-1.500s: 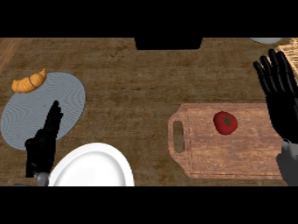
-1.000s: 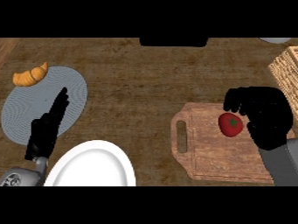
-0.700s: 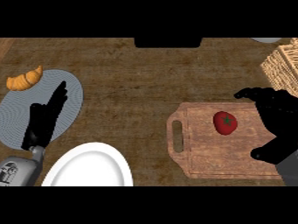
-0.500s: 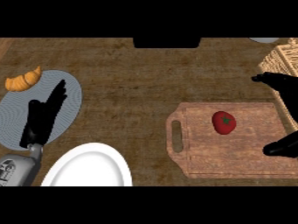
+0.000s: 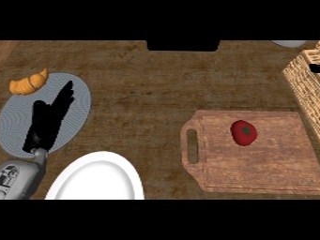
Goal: Pick the tomato from the cutting board and place it in the basket
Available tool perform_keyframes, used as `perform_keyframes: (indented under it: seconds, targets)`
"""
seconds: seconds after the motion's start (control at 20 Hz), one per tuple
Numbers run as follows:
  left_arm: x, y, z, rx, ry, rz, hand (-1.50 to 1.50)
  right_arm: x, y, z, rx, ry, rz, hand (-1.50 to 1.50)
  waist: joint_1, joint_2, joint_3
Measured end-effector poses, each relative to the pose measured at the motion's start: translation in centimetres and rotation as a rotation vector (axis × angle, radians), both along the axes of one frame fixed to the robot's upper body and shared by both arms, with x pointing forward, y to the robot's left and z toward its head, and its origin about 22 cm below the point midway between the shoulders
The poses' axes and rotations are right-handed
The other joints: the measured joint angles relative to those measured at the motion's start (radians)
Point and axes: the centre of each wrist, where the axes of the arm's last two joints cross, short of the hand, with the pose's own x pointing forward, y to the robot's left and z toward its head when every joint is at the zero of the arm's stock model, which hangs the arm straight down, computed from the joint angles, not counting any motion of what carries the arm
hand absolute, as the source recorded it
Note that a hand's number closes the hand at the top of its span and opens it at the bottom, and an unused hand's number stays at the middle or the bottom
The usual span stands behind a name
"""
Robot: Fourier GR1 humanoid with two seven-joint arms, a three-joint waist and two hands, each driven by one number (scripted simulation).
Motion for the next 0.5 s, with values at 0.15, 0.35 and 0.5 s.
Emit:
perform_keyframes:
  seconds: [0.15, 0.35, 0.5]
  targets:
    - [0.3, 0.0, 0.3, -0.001, 0.005, -0.007, 0.0, -0.2, -0.5, 0.8, -0.106, 0.018, 0.018, -1.5, 0.003, 0.0, 0.0]
    - [0.5, 0.0, 0.1, 0.002, 0.005, -0.01, 0.0, -0.3, -1.3, 0.2, -0.179, 0.027, 0.029, -1.5, 0.005, 0.0, 0.0]
    - [0.4, 0.2, -0.2, -0.001, 0.011, -0.007, 0.0, -0.3, -1.9, -0.5, -0.202, 0.028, 0.023, -1.5, 0.007, -0.001, 0.0]
